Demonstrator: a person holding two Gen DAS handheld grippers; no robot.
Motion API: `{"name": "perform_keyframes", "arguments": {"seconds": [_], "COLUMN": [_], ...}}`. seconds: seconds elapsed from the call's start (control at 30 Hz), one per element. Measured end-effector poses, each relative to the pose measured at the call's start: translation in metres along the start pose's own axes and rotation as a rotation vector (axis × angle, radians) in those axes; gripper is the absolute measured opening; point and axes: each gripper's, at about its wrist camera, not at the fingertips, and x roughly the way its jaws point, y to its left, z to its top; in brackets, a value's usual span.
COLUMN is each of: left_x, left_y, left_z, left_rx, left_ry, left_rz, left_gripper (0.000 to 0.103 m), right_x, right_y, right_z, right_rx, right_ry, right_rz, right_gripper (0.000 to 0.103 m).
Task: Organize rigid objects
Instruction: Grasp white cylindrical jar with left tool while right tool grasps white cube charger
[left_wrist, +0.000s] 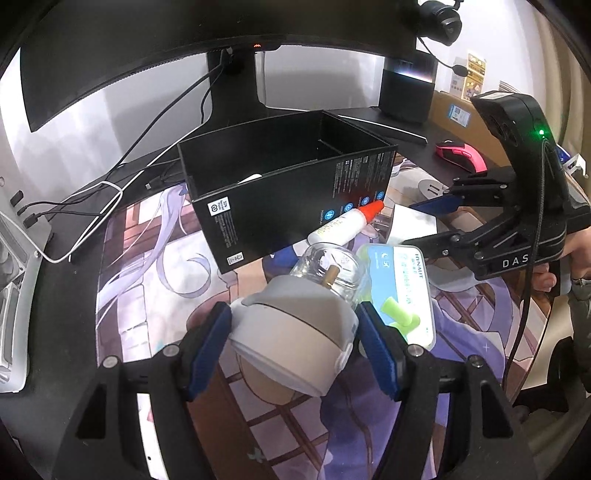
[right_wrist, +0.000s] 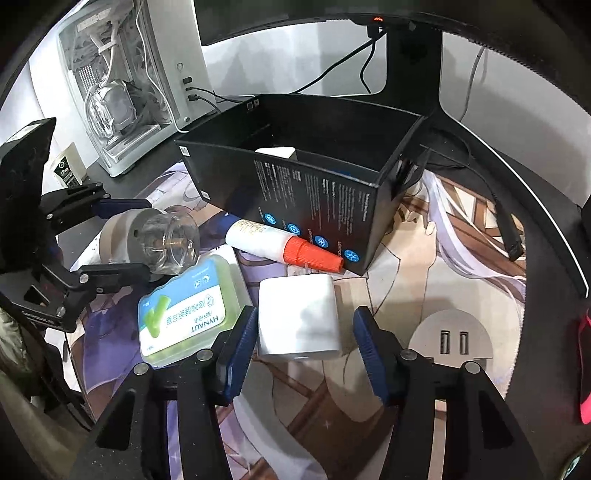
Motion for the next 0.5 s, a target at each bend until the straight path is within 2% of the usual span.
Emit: {"name": "perform_keyframes", "arguments": {"seconds": [0.1,0.5], "left_x": [0.000,-0.006], "left_y": [-0.001,-0.005], "left_z": [0.001,0.001], "left_rx": [0.008,0.012], "left_ry": [0.002,-0.017], "left_rz": [0.008,0.043], "left_gripper": [0.068,0.068], "right_x": [-0.001,-0.015], "right_y": [0.000,0.002], "right_z": [-0.001,-0.008], "right_rx": [-0.006,-0.010], "right_ry": [-0.005,-0.031], "right_rz": [0.000,-0.028], "right_gripper": [0.043,0.042]}}
